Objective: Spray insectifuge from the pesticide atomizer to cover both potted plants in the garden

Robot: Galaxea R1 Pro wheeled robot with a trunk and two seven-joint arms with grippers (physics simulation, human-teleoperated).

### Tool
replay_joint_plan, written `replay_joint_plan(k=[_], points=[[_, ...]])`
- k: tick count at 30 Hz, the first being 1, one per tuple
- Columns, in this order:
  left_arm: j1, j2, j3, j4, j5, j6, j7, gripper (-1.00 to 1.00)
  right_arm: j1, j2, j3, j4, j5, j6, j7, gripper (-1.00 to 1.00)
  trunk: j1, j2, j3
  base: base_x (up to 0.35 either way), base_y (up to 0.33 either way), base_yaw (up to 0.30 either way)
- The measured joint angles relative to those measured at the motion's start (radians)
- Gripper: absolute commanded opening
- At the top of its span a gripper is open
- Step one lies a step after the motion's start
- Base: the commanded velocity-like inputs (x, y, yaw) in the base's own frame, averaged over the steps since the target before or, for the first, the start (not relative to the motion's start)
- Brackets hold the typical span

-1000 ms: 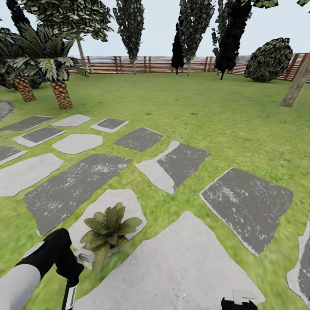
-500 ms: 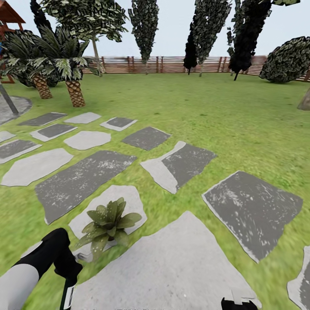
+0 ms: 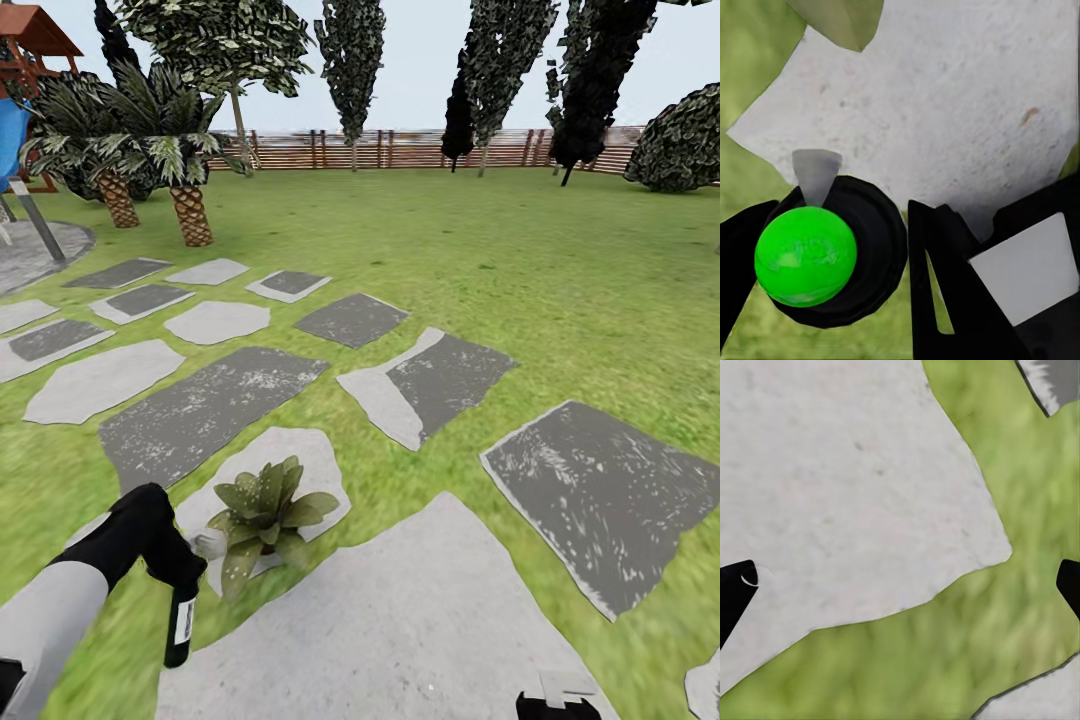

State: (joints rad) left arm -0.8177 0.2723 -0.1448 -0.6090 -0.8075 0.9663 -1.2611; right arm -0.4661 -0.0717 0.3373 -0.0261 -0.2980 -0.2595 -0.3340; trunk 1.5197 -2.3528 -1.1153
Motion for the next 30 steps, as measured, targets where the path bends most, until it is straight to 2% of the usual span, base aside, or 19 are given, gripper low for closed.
replay_joint_plan(k=[6,13,22,24,26,28,30], points=[[-0.022,0.003,-0.004,0.003,0.000,0.000,-0.002,-1.00,0.000,0.001,0.000,-0.002,-0.002,0.000,0.000,1.00,0.000,0.000,0.000,0.019,0.000,0.000],[-0.018,0.003,-0.005,0.005,0.001,0.001,-0.002,-1.00,0.000,0.002,0.000,-0.003,-0.003,0.000,0.000,1.00,-0.001,0.000,0.000,0.296,0.000,0.021],[-0.005,0.011,-0.012,0.006,0.002,-0.014,-0.012,-1.00,0.000,0.004,0.001,-0.003,-0.004,0.000,0.000,1.00,0.000,0.000,0.000,0.292,0.000,0.257],[-0.003,0.015,-0.040,0.006,0.000,-0.017,-0.043,-1.00,0.000,0.004,0.001,-0.003,-0.004,0.000,0.000,1.00,0.000,0.000,0.000,0.091,0.000,0.223],[-0.002,0.016,-0.087,0.006,-0.010,-0.019,-0.085,-1.00,0.000,0.004,0.000,-0.003,-0.004,0.000,0.000,1.00,0.000,0.000,0.000,0.028,0.000,0.080],[-0.003,0.014,-0.163,0.006,-0.020,-0.020,-0.143,-1.00,0.000,0.003,0.000,-0.003,-0.004,0.000,0.000,1.00,0.000,0.000,0.000,0.005,0.000,0.014],[-0.005,0.011,-0.188,0.005,-0.025,-0.019,-0.158,-1.00,0.000,0.003,-0.001,-0.003,-0.004,0.000,0.000,1.00,0.000,0.000,0.000,0.001,0.000,0.026]])
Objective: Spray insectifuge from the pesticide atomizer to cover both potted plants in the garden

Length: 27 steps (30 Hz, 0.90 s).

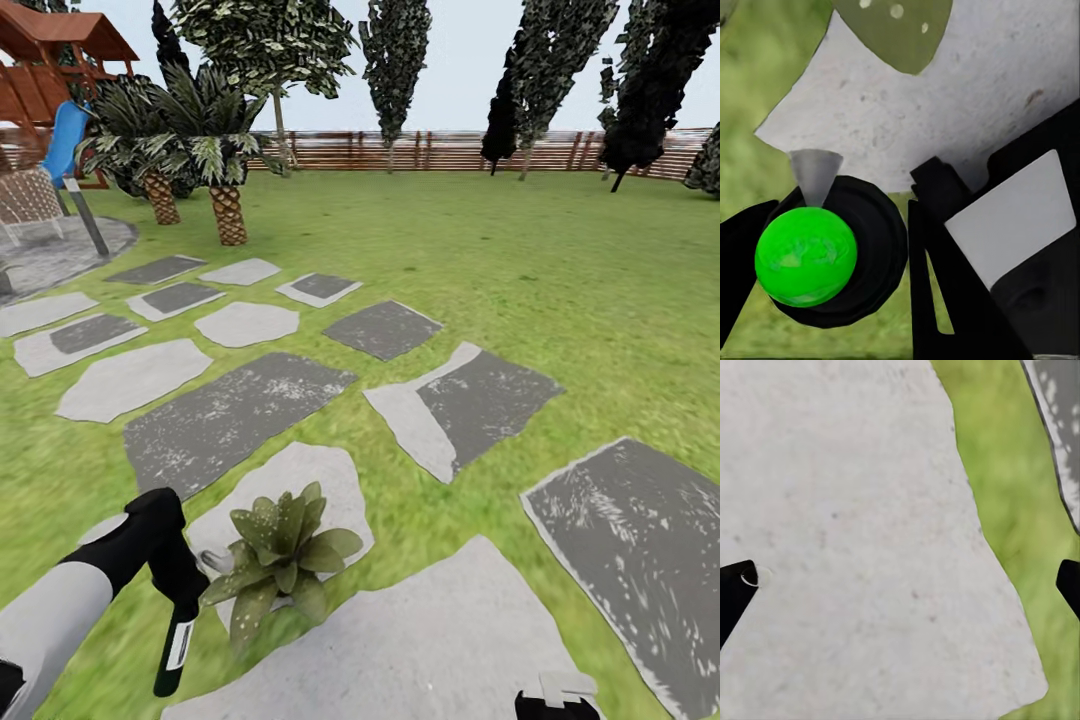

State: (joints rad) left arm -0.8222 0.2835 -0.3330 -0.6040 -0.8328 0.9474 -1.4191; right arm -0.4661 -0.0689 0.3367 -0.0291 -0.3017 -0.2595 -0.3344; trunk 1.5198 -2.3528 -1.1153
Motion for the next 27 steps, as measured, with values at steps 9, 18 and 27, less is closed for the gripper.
replay_joint_plan(k=[9,18,27], points=[[-0.009,-0.029,-0.003,-0.011,0.002,0.006,-0.003,-1.00,0.000,0.002,0.000,0.000,0.000,0.000,0.000,1.00,0.000,0.000,0.000,0.000,0.000,0.251],[0.064,-0.006,-0.009,0.003,-0.002,-0.005,0.008,-1.00,0.000,-0.002,0.000,0.001,0.001,0.000,0.000,1.00,0.000,0.000,0.000,0.000,0.000,0.042],[0.122,-0.006,0.006,-0.007,0.002,-0.003,0.051,-1.00,0.000,-0.009,0.001,0.002,0.003,0.000,0.000,1.00,0.000,0.000,0.000,0.000,0.000,0.000]])
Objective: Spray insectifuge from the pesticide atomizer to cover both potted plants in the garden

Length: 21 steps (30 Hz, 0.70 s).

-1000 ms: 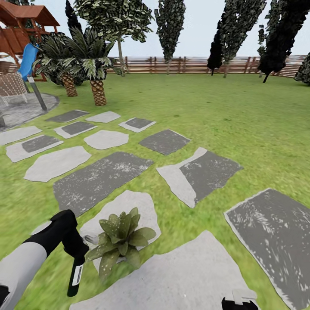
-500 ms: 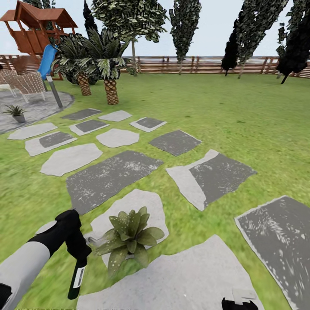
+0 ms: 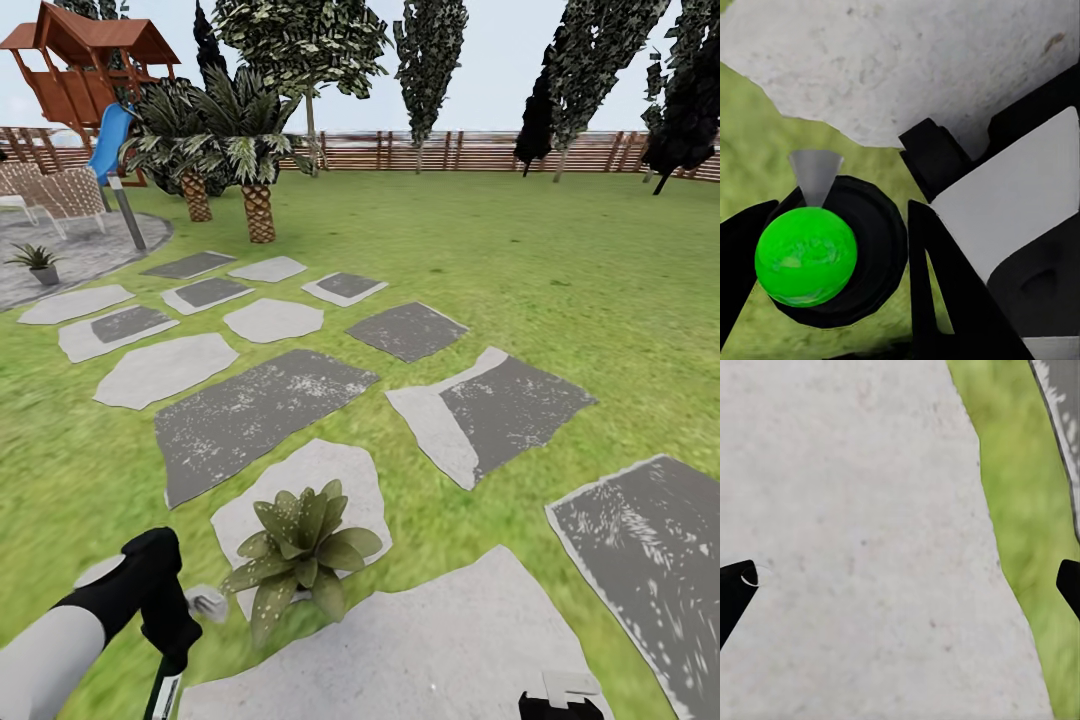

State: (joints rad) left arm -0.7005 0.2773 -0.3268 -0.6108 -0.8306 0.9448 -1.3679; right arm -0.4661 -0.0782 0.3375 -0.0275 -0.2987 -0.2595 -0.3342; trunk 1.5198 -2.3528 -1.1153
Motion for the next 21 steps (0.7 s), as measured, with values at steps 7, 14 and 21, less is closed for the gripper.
replay_joint_plan(k=[7,14,21], points=[[0.000,-0.003,0.043,-0.009,0.003,0.002,0.058,-1.00,0.000,0.000,0.001,0.000,-0.001,0.000,0.000,1.00,0.000,0.000,0.000,0.023,-0.023,0.000],[0.000,-0.005,0.047,-0.007,0.009,0.003,0.073,-1.00,0.000,0.000,-0.001,-0.001,-0.003,0.000,0.000,1.00,0.000,0.000,0.000,0.180,-0.147,0.000],[0.003,0.002,0.043,0.008,0.008,0.003,0.074,-1.00,0.000,0.002,0.000,-0.001,-0.003,0.000,0.000,1.00,0.000,0.000,0.000,0.010,-0.005,0.179]])
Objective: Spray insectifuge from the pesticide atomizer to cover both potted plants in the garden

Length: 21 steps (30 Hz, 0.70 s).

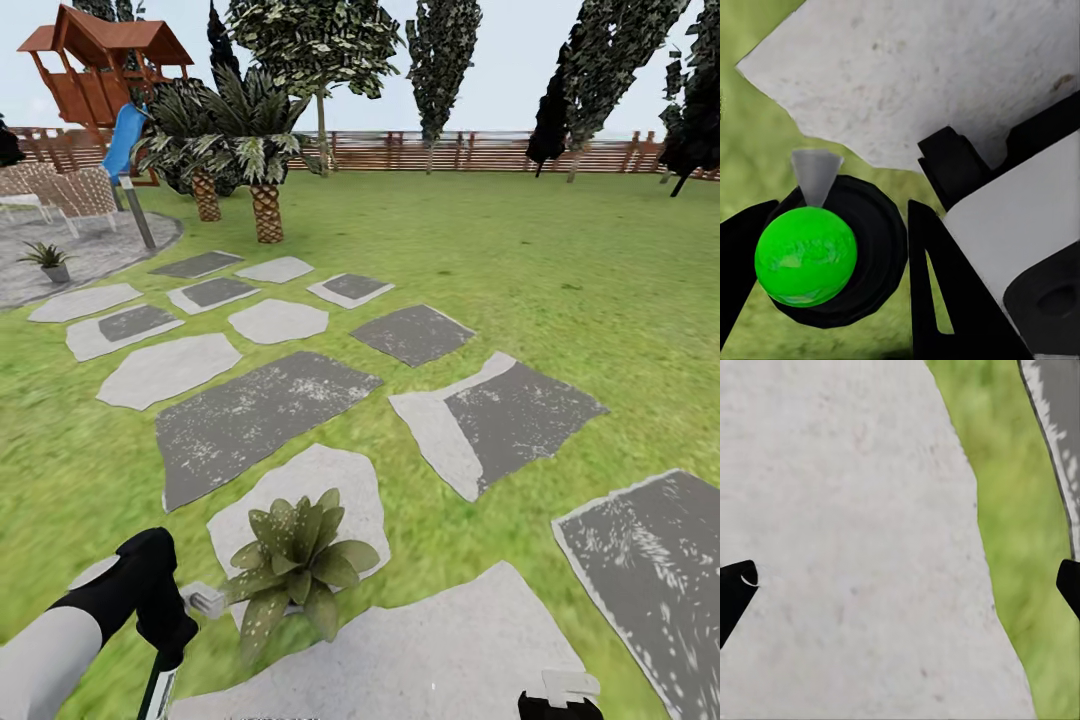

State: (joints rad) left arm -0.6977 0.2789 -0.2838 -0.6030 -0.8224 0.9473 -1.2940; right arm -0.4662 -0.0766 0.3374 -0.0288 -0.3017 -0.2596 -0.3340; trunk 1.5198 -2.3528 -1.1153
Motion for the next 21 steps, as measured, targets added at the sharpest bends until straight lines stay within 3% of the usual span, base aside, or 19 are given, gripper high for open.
replay_joint_plan(k=[7,11,14,19,21], points=[[0.040,-0.009,0.000,0.001,0.010,0.001,0.023,-1.00,0.000,0.000,0.000,0.000,0.000,0.000,0.000,1.00,0.000,0.000,0.000,0.000,0.000,0.051],[0.041,-0.028,0.000,0.000,0.020,0.002,0.027,-1.00,0.000,0.000,-0.001,0.000,0.000,0.000,0.000,1.00,0.000,0.000,0.000,0.000,-0.028,0.001],[0.042,-0.046,0.002,-0.002,0.021,0.001,0.029,-1.00,0.000,0.000,-0.001,0.000,0.000,0.000,0.000,1.00,0.000,0.000,0.000,0.000,-0.225,0.000],[0.042,-0.046,0.006,-0.008,0.021,0.000,0.030,-1.00,0.000,0.000,0.000,0.000,0.000,0.000,0.000,1.00,0.000,0.000,0.000,-0.098,-0.242,0.008],[0.042,-0.046,0.026,-0.010,0.020,0.001,0.030,-1.00,0.000,0.000,0.000,0.000,0.000,0.000,0.000,1.00,0.000,0.000,0.000,-0.221,-0.202,0.142]])
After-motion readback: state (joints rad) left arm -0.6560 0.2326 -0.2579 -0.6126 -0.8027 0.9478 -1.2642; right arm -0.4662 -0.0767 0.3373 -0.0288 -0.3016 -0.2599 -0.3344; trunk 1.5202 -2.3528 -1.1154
